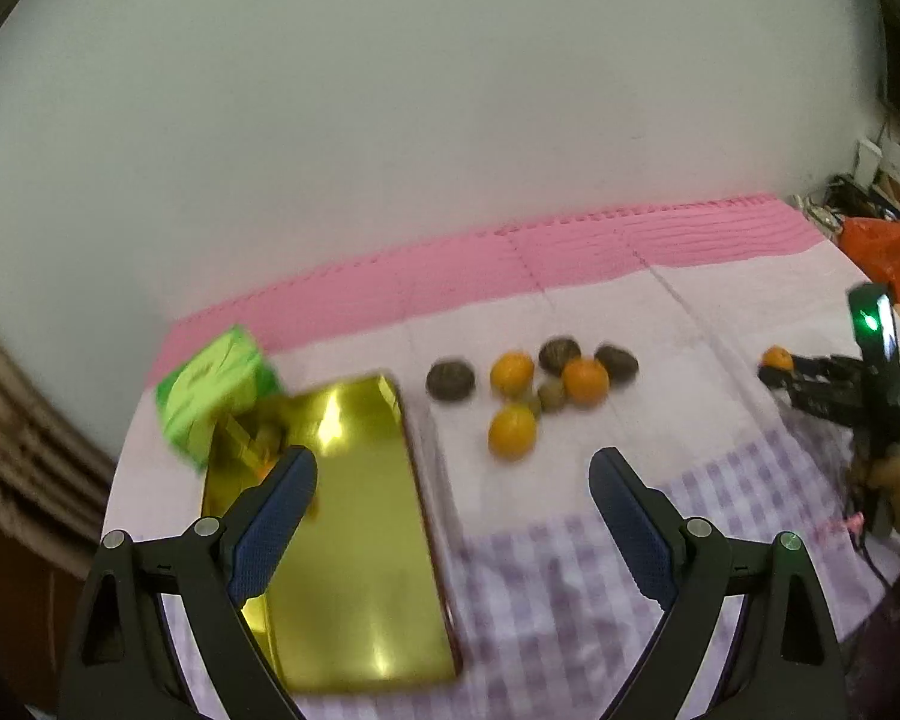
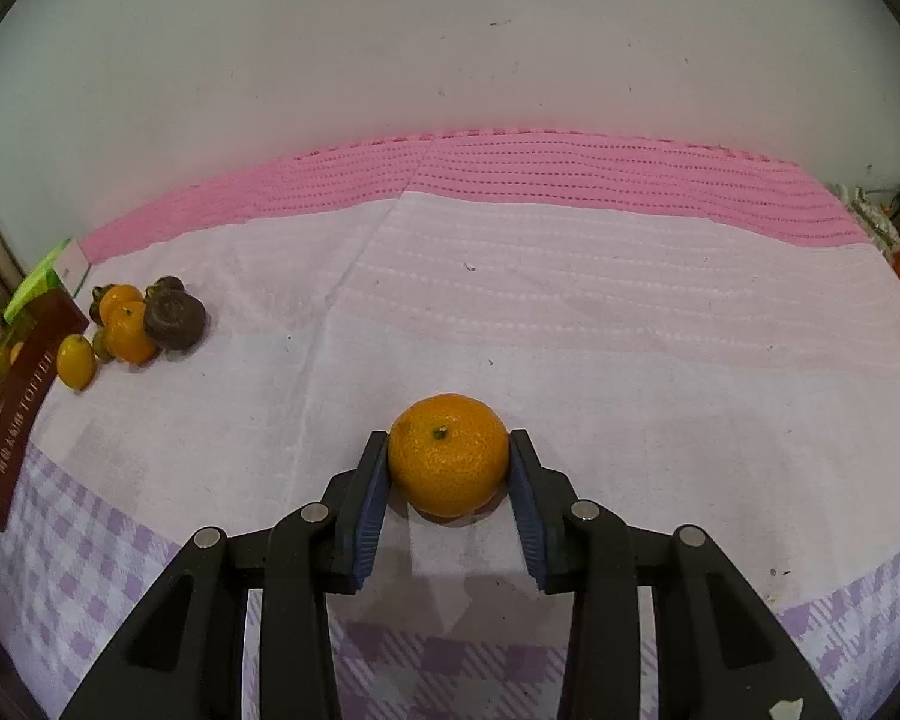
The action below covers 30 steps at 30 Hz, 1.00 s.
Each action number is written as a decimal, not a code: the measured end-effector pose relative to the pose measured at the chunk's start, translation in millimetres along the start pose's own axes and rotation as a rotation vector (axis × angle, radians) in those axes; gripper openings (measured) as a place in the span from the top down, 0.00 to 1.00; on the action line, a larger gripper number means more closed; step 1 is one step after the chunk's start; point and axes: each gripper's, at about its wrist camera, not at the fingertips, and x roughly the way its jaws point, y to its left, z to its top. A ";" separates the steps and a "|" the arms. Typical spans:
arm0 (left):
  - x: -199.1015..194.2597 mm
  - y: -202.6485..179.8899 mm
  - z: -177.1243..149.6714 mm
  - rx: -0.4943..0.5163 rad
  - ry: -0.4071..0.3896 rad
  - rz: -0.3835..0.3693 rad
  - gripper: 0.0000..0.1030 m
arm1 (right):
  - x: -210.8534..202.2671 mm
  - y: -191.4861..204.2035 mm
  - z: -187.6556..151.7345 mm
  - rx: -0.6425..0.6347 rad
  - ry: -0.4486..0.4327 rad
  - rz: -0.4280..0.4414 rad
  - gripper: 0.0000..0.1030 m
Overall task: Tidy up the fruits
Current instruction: 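Grasp the dark passion fruit with the left gripper while the right gripper holds the mandarin, then lower the passion fruit into the gold tin tray and open the left gripper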
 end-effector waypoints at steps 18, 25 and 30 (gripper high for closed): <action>199.1 26.1 79.9 0.429 0.382 -0.278 0.35 | 1.8 -2.6 1.6 0.031 -0.005 0.061 0.59; 233.7 16.9 68.4 0.464 0.461 -0.337 0.42 | 2.7 0.1 2.0 0.020 -0.003 0.058 0.56; 240.8 19.8 59.0 0.416 0.475 -0.353 0.58 | 3.8 3.2 2.9 0.011 0.000 0.059 0.51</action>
